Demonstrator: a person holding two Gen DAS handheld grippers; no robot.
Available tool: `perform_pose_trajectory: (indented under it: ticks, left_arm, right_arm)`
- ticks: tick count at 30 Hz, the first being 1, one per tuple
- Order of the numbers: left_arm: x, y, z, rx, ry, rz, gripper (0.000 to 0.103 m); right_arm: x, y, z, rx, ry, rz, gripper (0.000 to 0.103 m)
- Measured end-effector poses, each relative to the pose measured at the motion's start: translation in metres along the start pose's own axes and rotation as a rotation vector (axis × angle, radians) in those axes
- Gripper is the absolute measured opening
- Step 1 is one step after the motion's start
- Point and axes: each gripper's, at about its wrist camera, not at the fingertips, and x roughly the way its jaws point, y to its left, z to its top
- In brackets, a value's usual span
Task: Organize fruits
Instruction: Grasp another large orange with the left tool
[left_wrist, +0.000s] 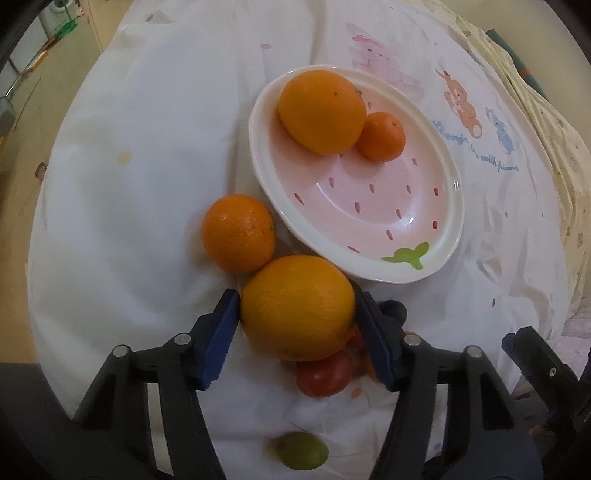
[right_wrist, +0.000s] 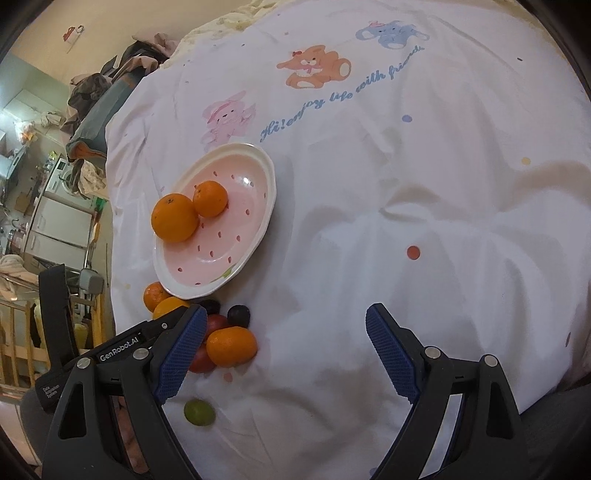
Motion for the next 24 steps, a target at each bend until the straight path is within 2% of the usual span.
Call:
perform_pose_trajectory:
  ticks: [5,17,24]
  left_arm:
    - [-0.004,-0.007,0.000,0.042,-0.004,0.016,0.054]
    - [-0.057,-0.008,-0.009,0.114,-0.114,-0.007,0.054]
    - [-0.088,-0.009,-0.005,0.190,-0.125,0.047,0.054]
  right_arm:
    - [0.000,0.005,0.000,-0.028,-0.003,-0.010,0.090]
    - [-0.001,0.009,-0.001,-0.052,-0.032,-0.036,0.090]
    - [0.001,0.009,0.002,-0.048,-0.027,-0.024,0.090]
